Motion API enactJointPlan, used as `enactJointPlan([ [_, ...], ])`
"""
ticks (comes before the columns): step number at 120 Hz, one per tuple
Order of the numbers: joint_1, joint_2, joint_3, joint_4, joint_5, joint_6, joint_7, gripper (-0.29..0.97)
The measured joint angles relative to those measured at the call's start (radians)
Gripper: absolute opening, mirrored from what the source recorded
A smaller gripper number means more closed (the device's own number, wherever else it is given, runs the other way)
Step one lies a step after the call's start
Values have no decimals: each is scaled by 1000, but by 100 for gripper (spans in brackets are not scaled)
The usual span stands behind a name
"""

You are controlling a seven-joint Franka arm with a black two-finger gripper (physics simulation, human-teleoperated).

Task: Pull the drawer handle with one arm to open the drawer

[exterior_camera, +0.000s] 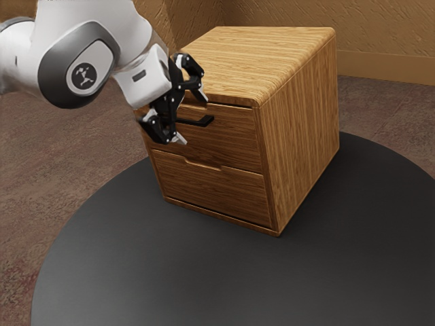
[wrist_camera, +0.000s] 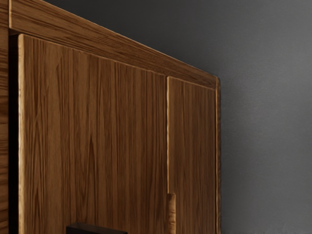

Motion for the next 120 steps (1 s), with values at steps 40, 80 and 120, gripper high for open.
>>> enactJointPlan([
  [40, 24, 12, 26, 2, 70, 27, 19, 68],
  [80, 13, -3, 27, -43, 94, 29, 51, 68],
  [120, 25, 8, 39, -78, 95, 31, 57, 68],
])
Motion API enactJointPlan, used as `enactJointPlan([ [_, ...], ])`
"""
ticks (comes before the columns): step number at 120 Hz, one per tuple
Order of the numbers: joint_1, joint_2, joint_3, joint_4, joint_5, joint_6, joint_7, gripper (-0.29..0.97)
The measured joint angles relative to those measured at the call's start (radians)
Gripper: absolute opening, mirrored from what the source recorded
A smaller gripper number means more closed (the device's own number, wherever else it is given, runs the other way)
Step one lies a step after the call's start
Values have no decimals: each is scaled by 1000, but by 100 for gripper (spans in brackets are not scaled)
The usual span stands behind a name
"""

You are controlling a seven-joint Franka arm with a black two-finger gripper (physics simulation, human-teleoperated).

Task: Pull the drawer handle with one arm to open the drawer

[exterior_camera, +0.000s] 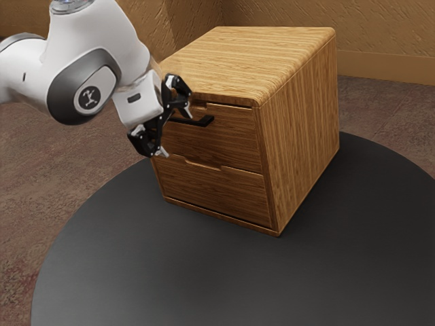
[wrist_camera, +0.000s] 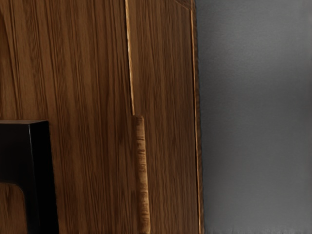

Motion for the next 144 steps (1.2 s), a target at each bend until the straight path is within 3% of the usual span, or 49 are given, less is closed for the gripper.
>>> enactJointPlan([
  [29, -8, -32, 9, -39, 5, 1, 2, 69],
  [116, -55, -297, 56, -295, 90, 7, -1, 69],
  [123, -51, -360, 57, -330, 113, 6, -1, 63],
  [130, -48, -439, 54, -373, 147, 6, -1, 43],
  [133, -47, -472, 52, -390, 164, 6, -1, 31],
  [137, -48, -519, 49, -410, 187, 7, -1, 0],
  [139, -31, -540, 51, -415, 187, 8, -1, -5],
  [140, -17, -549, 53, -416, 182, 9, -2, 4],
  [144, 10, -605, 61, -426, 184, 9, -2, 17],
])
